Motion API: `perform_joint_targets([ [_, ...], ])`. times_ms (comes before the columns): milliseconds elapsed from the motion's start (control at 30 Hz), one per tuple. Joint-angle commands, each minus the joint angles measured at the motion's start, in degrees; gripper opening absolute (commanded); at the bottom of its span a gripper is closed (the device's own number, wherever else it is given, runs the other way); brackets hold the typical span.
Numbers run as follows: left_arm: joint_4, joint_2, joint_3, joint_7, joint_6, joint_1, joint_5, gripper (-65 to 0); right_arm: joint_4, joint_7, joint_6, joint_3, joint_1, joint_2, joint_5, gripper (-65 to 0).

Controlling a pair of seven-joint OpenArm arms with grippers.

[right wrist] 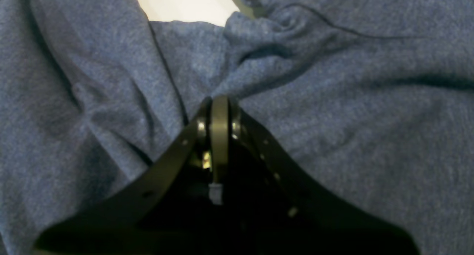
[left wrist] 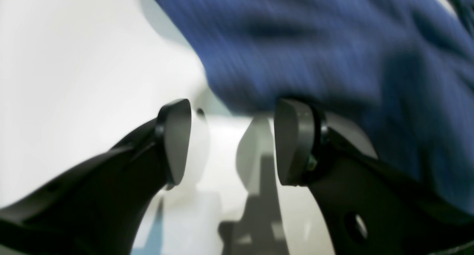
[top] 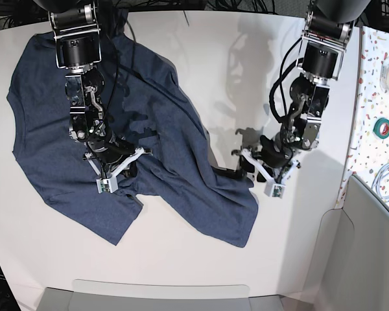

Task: Layout the t-shirt on the table in an organized manner, then fold the t-shirt properly
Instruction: 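Lower the left gripper onto the shirt's side edge and pinch it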

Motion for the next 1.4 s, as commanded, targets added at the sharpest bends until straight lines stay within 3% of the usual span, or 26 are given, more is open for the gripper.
perform_joint_targets([
  [0, -0.52, -0.43, -0.20, -1.97, -0.25, -1.28, -0.30, -29.8, -0.91, -7.31, 0.07, -0.49, -1.23, -0.14, -1.59, -65.0],
  [167, -6.32, -0.52, 2.43, -6.45, -0.34, -3.12, -0.30, -29.7, -0.91, -7.49, 0.25, -0.49, -1.32, 0.03, -1.59, -65.0],
  [633, -6.32, -0.61, 15.53, -12.43, -0.34, -1.81, -0.30, -29.6, -0.91, -7.40, 0.25, -0.49, -1.32, 0.74, -1.59, -65.0],
  [800, -6.32, -0.61, 16.24, -12.95, -0.34, -1.89, -0.30, -29.8, -0.91, -7.40, 0.25, -0.23, -1.85, 1.00, -1.59, -65.0],
  [933, -6.32, -0.69, 16.06, -17.26, -0.34, -1.54, -0.30, -30.1, -0.91, -7.31, 0.25, -0.14, -2.02, 1.00, -1.59, -65.0],
  [1033, -6.32, -0.78, 15.97, -19.99, -0.34, -1.45, -0.30, -37.5, -0.91, -7.31, 0.25, -0.23, -2.02, 1.00, -1.59, -65.0],
  [1233, -6.32, -1.92, 15.89, -22.89, -0.34, -1.45, -0.30, -64.5, -0.91, -7.31, 0.34, -0.23, -2.02, 1.00, -1.59, -65.0],
  [1367, -6.15, -2.89, 15.80, -22.98, -0.34, -1.45, -0.30, -65.0, -0.91, -7.31, 0.34, -0.23, -2.02, 1.00, -1.59, -65.0],
])
